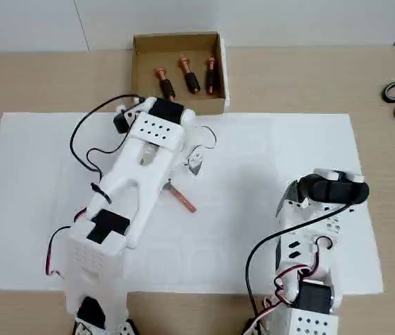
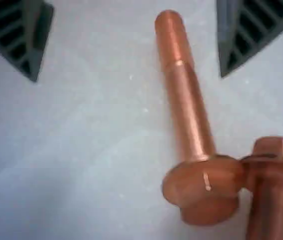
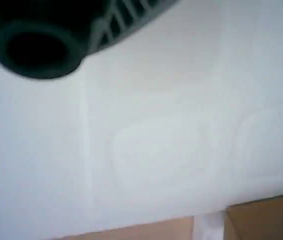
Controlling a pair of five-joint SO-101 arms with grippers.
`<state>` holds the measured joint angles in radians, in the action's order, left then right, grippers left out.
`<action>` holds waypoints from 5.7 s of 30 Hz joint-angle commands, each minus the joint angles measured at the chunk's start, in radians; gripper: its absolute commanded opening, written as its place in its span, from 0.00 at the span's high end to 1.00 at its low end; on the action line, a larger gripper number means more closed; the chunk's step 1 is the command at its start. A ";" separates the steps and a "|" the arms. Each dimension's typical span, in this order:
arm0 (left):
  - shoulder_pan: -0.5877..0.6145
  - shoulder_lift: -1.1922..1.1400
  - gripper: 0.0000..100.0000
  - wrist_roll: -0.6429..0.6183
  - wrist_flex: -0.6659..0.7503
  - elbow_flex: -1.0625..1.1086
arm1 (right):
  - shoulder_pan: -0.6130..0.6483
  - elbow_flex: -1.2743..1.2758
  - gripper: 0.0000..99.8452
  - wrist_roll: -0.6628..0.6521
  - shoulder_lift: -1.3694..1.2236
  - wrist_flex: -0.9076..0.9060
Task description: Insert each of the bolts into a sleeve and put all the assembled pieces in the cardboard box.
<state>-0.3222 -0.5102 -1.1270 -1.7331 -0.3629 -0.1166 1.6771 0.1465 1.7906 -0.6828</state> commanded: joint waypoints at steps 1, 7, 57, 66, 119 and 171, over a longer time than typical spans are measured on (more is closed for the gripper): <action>0.000 0.011 0.77 -0.006 -0.017 0.019 | -0.005 0.006 1.00 -0.003 0.022 -0.002; -0.003 0.002 0.77 -0.006 0.006 0.067 | -0.005 0.006 1.00 -0.003 0.022 -0.002; -0.055 -0.114 0.99 0.468 -0.020 -0.840 | 0.243 0.006 1.00 -0.003 0.022 -0.004; -0.012 0.374 0.99 0.807 -0.021 -0.558 | 0.384 0.006 1.00 -0.009 0.022 -0.059; -0.118 1.995 0.99 0.743 1.344 1.461 | 0.794 0.006 1.00 -0.420 0.022 0.518; -0.233 1.993 0.99 0.987 1.329 1.466 | 0.711 0.006 1.00 -0.417 0.022 0.509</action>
<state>-0.5570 1.4707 -0.1772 -0.3813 1.1531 0.6015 1.6786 -0.2662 1.7906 -0.1887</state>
